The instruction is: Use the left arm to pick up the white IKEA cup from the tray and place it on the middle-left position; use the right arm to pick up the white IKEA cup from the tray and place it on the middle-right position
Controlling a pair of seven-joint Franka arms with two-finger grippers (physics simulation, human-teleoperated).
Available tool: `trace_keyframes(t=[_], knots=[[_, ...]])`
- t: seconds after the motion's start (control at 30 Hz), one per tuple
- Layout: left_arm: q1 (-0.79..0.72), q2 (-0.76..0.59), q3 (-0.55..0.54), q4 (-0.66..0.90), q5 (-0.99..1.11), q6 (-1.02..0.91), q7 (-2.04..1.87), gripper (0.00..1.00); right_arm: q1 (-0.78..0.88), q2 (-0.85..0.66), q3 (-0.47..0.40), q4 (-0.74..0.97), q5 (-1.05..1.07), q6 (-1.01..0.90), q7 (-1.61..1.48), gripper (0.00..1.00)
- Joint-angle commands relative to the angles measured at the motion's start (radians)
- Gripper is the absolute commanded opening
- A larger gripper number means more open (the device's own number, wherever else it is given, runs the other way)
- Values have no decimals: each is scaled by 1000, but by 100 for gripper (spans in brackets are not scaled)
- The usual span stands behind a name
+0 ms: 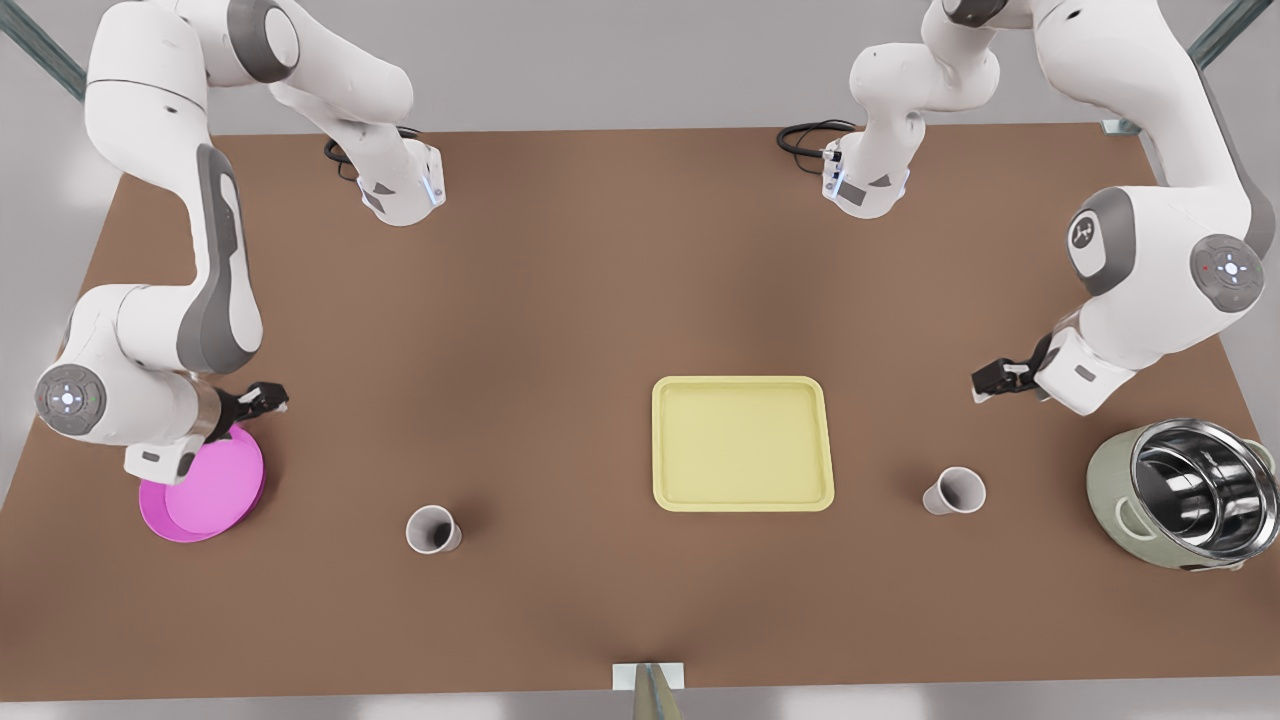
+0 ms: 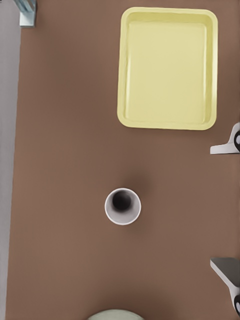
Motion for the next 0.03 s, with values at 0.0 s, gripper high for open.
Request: trace_keyframes(t=[0.0], knots=[[-2,-1,0,1,0,5,-33,100,8,-10,2,-14,12,32,506,100]])
